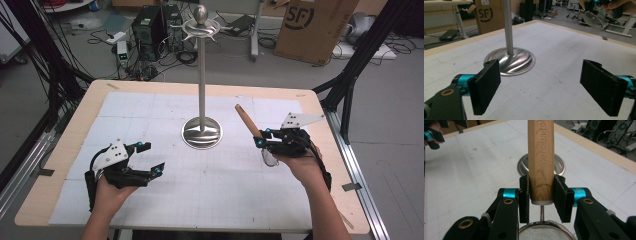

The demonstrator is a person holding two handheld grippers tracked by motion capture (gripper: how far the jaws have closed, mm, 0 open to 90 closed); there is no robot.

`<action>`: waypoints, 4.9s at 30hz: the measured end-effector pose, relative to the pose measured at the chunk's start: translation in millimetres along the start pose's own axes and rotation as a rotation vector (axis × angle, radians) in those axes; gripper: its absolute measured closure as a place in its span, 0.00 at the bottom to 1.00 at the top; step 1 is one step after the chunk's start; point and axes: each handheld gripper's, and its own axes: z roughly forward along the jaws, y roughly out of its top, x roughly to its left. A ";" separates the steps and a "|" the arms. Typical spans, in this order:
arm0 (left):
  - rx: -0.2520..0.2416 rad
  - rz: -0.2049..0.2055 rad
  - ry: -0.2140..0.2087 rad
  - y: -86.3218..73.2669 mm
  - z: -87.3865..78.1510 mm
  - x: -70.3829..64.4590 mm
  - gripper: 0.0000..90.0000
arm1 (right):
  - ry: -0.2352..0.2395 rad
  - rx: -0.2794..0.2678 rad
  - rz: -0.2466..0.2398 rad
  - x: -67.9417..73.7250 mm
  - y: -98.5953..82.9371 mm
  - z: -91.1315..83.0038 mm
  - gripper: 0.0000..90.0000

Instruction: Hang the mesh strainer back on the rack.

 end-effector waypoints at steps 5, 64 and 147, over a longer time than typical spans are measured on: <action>-0.003 -0.001 -0.002 0.7 -0.6 -0.5 0.19 | 0.006 -0.047 -0.017 2.4 18.5 -8.7 0.76; -0.027 -0.013 0.017 1.8 -10.3 5.9 0.19 | -0.027 -0.181 -0.079 -41.0 163.0 -10.0 0.76; -0.020 -0.002 0.004 3.6 -9.1 1.0 0.19 | 0.006 -0.142 -0.138 2.1 100.1 0.5 0.45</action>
